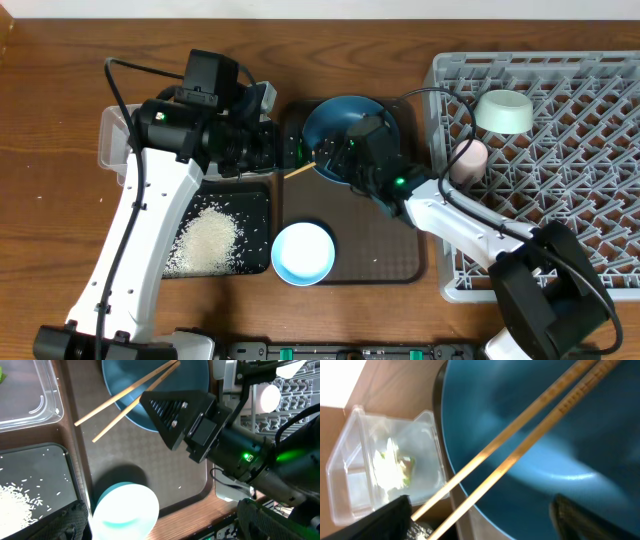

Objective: Sort waste into correct bins and load items into the dishwasher rack
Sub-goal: 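Grasp the wooden chopsticks with the right gripper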

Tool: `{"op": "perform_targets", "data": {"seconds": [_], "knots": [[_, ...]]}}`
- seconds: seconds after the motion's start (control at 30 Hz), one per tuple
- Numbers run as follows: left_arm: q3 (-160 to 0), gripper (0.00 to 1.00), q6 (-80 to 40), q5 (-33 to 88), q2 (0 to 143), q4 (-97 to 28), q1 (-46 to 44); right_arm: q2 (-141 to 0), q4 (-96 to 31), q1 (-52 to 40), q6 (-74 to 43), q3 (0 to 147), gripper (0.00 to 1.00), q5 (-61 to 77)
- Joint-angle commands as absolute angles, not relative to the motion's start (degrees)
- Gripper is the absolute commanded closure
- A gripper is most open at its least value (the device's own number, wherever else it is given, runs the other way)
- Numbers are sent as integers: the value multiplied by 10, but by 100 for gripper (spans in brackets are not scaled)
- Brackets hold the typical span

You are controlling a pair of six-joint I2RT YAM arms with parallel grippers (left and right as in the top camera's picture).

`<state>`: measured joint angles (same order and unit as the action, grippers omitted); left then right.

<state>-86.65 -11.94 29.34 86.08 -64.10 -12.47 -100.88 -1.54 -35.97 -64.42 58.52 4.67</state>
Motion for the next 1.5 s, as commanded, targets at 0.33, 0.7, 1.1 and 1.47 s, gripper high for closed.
{"op": "perform_targets", "data": {"seconds": [0.33,0.7,1.1,1.47], "knots": [[-863,2,-114,288,861,-642,-123,-1071,24,-374,-767,583,46,-20],[-863,2,-114,288,861,-642,-123,-1073,58,-373,-759,583,98,-52],[-863,2,-114,288,861,-642,-123,-1073,23,-383,-819,583,59,-35],[-863,2,-114,288,861,-642,-123,-1105,53,-383,-832,583,81,-62]]}}
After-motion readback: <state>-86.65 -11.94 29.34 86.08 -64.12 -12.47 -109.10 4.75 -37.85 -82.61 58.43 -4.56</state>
